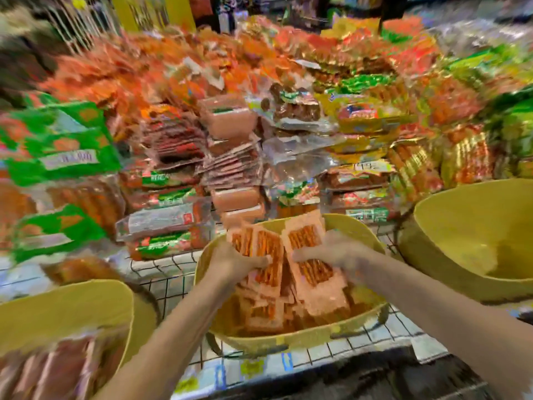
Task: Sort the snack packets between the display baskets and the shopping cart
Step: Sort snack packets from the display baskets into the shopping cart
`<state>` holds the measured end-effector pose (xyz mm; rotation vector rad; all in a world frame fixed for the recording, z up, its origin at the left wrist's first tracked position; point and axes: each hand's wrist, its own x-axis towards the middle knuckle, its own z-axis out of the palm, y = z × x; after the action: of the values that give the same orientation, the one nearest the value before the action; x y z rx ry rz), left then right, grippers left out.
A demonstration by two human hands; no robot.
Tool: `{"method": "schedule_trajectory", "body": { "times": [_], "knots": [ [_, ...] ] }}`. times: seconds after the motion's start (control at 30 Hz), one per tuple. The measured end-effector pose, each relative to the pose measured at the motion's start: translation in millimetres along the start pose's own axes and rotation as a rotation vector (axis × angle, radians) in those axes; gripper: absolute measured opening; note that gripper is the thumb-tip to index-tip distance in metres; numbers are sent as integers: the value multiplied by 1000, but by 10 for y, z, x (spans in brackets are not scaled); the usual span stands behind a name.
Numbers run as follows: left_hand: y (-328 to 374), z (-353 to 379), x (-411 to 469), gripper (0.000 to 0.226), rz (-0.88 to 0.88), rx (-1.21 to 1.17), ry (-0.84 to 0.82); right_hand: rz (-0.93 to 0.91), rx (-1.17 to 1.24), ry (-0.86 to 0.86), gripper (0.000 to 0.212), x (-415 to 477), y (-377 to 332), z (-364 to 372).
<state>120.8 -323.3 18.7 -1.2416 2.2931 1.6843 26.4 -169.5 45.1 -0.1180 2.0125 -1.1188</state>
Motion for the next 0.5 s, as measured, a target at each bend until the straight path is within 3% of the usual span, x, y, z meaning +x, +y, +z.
{"method": "schedule_trajectory", "body": {
  "times": [0.1,0.13,0.17,0.23,0.3,0.37,0.5],
  "knots": [
    [-125,175,148,40,-114,35,-153,-8,-150,-46,45,217,255,203],
    [-163,214,173,54,-146,67,-156,-19,-174,16,55,323,232,197],
    [-204,215,206,71,-168,142,-123,-43,-173,48,57,341,185,187],
    [-247,187,221,91,-197,258,-67,-116,-128,-40,38,286,277,203],
    [-297,154,246,74,-211,177,-144,-129,-85,-76,28,309,334,185],
    [-322,163,231,45,-215,103,-211,-107,-147,-54,34,371,360,214],
    [-318,165,287,19,-161,135,-179,-117,-241,-67,30,489,321,253]
  ]
}}
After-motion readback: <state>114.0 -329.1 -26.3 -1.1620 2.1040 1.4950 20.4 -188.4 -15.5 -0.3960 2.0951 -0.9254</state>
